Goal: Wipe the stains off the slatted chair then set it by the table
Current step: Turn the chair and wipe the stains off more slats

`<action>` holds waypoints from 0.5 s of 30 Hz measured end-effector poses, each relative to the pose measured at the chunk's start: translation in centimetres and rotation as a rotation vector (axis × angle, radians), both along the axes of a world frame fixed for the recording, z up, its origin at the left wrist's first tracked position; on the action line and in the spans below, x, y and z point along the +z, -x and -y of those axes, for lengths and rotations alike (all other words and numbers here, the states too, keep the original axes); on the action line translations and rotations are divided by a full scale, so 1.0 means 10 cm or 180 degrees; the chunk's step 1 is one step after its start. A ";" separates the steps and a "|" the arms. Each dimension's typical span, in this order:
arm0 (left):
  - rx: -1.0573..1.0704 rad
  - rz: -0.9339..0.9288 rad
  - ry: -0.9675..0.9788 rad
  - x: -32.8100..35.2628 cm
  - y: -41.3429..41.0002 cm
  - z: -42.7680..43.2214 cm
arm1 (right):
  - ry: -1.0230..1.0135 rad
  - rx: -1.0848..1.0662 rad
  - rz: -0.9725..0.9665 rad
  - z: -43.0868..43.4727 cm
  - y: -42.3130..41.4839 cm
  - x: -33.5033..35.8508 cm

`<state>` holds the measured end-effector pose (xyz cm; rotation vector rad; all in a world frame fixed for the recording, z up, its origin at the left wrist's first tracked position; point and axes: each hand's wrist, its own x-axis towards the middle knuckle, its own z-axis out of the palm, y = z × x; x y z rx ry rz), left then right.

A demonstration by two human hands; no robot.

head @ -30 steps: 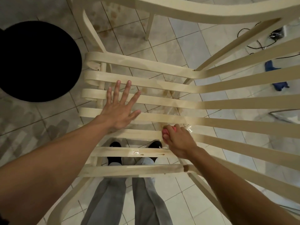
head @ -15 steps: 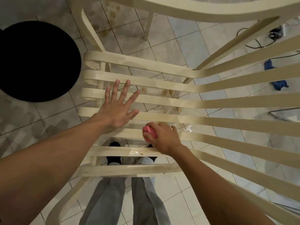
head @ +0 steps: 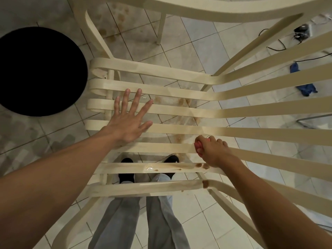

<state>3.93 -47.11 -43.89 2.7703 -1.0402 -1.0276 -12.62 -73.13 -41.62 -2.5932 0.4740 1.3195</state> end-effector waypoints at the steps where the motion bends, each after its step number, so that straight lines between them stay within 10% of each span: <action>1: -0.0003 0.0008 0.0009 -0.01 0.00 0.00 | -0.0054 -0.0005 0.0036 0.00 0.00 0.00; 15: 0.0014 0.0124 0.0141 -0.03 0.02 -0.01 | -0.0728 -0.0062 0.0530 -0.70 -0.18 -0.05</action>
